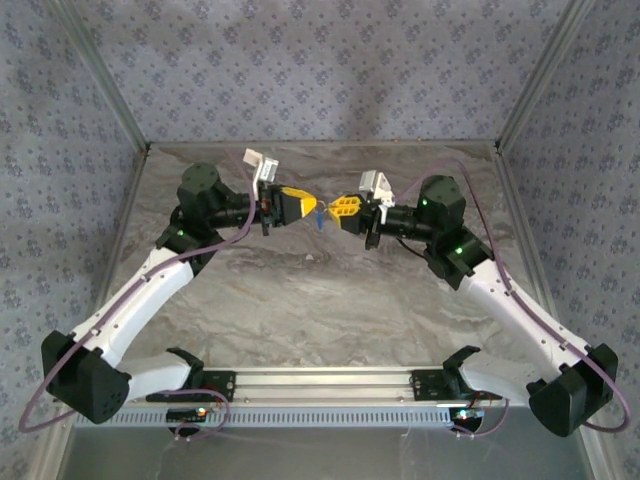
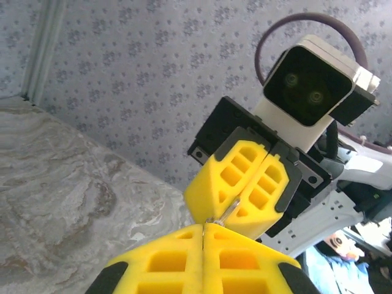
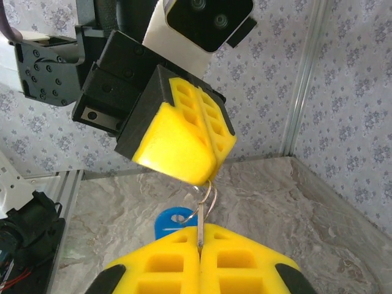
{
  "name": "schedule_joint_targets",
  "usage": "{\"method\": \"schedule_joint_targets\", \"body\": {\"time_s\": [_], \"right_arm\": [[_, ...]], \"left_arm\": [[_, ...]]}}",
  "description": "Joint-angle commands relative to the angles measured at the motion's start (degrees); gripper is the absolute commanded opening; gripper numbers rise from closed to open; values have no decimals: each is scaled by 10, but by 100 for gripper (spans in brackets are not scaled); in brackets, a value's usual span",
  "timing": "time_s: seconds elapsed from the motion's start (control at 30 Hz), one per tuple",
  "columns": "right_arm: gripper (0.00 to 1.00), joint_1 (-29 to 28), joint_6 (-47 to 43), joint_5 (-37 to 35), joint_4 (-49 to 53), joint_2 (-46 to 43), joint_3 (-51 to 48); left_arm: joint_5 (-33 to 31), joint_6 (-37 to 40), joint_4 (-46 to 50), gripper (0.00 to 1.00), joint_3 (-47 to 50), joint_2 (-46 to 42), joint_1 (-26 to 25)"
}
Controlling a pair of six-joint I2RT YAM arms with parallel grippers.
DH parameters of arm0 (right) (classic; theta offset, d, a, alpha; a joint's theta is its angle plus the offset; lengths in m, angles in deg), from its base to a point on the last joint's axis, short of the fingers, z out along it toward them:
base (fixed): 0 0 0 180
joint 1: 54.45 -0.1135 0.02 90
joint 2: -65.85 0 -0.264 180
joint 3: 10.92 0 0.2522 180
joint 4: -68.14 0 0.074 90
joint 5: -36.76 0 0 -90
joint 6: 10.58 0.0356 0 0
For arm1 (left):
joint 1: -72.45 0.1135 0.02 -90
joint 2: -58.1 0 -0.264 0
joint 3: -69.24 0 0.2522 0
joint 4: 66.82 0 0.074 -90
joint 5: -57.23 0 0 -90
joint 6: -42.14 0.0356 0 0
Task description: Remove the keys from the keyring
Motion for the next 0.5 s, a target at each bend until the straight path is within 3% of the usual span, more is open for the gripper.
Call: {"method": "schedule_joint_targets", "body": {"time_s": [0.0, 0.03, 0.17, 0.3, 0.47], "right_arm": [[0, 7, 8, -1, -8, -22, -2], [0, 8, 7, -1, -7, -21, 0], [0, 9, 4, 3, 3, -17, 9], [0, 8, 4, 7, 7, -14, 12], [0, 7, 7, 17, 6, -8, 17]], "left_arm": [[-34, -30, -52, 0, 7, -14, 17], [-31, -33, -58, 3, 10, -15, 17], [-31, -28, -58, 32, 14, -24, 17], [-17, -8, -34, 43, 1, -25, 17], [17, 1, -17, 48, -24, -10, 11]]}}
